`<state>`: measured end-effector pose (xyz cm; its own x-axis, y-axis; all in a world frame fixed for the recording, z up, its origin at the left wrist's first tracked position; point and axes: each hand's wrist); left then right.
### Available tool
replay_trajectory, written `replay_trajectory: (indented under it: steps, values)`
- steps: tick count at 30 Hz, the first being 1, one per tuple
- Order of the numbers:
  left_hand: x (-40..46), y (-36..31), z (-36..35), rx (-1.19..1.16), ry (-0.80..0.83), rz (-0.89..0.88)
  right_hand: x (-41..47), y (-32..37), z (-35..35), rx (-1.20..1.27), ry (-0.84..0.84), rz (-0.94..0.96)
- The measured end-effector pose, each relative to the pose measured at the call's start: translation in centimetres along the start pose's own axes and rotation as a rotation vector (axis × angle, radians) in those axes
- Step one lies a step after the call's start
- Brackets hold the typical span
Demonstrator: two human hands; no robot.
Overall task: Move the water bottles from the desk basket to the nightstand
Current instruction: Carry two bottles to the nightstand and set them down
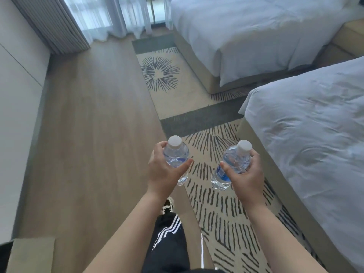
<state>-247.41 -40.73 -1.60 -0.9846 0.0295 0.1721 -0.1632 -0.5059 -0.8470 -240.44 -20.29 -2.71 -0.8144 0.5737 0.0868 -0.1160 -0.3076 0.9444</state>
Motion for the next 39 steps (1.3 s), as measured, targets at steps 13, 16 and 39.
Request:
replay_trajectory:
  steps: [13,16,39]
  values:
    - [31.6,0.8,-6.9,0.026,0.186,-0.107,25.0,3.7,-10.7,0.042,-0.281,-0.07]
    - [36.7,0.4,-10.6,0.026,0.254,-0.135,30.2,2.8,-11.2,0.019,-0.332,-0.089]
    - [75.0,-16.7,-49.4,-0.027,0.637,-0.265,77.6,-5.1,-1.3,-0.088,-0.6,-0.2]
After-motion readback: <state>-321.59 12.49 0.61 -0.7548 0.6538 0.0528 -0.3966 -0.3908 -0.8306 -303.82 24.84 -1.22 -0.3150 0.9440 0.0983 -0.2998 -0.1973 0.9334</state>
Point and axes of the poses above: each hand's wrist, its own x-axis towards the middle knuckle, its own z-axis out of the back of the hand, y = z × x, and after that the axes turned 1 degree about -z, right-handed
